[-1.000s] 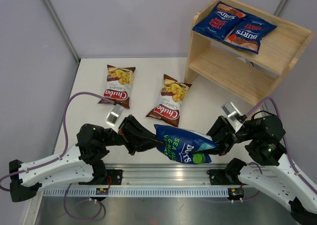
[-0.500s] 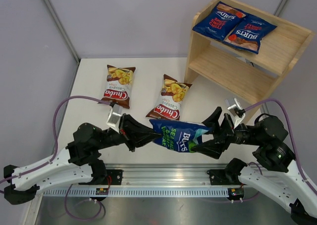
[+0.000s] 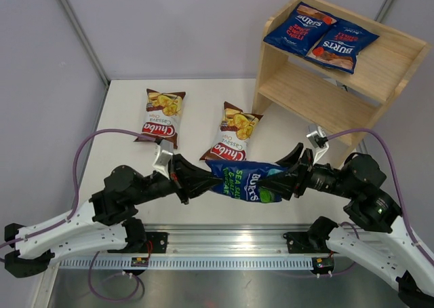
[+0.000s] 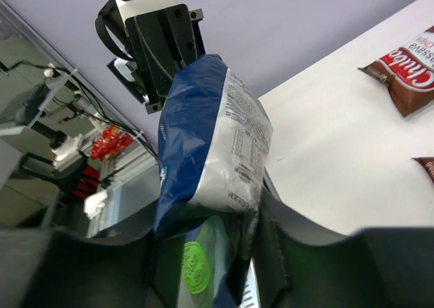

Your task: Place and organize the chips bags onto the shelf

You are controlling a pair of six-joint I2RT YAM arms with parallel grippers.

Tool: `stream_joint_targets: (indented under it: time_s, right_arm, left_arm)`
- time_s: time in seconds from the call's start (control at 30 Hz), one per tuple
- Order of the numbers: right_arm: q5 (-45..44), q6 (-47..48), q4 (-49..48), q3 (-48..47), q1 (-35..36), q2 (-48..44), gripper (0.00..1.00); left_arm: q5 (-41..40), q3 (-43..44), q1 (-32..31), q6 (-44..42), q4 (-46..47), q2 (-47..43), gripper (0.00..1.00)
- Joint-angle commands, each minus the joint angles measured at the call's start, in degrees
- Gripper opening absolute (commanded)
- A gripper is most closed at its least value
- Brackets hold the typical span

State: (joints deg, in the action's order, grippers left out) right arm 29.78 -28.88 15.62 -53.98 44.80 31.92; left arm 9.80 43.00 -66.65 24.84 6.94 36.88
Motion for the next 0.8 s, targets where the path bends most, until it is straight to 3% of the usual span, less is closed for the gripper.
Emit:
stream_joint_targets:
  time_s: [0.0,0.13,0.3,0.4,0.67,0.73,0.77]
  right_arm:
    - [-2.0,-0.2,-3.0,-0.2,0.2,0.5,0.42]
    - [-3.2,1.8,0.8,-1.7,0.2,-0.4,0.28]
    - [-2.5,1.8,6.0,-3.2,0.2,-3.2,0.21]
    - [-1.0,0.8,7.1,-3.3,0.2,-3.9,0.11]
    - [-0.2,-2.3,4.0,-2.6,0.2,-4.2,0.18]
    - [-1.1,-3.2,3.9,-2.8,0.2,-4.1,0.14]
    - [-1.6,-3.3,3.6,-2.8,0.2,-4.1,0.07]
  left_arm:
    - [0.5,3.1,-0.4,-1.9,0.2,0.8,0.0]
    - [1.9,4.1,-0.4,-4.0,-3.2,-0.6,0.0]
    - [1.5,5.9,-0.4,-7.2,-9.3,-3.3,0.0]
    - [1.0,7.9,-0.4,-7.5,-12.3,-3.2,0.0]
    - [5.5,7.4,-0.4,-5.5,-9.0,-1.1,0.0]
    - [5.3,7.3,-0.5,-5.4,-8.9,-0.6,0.0]
    - [5.2,7.3,-0.4,-5.3,-9.0,-0.4,0.01]
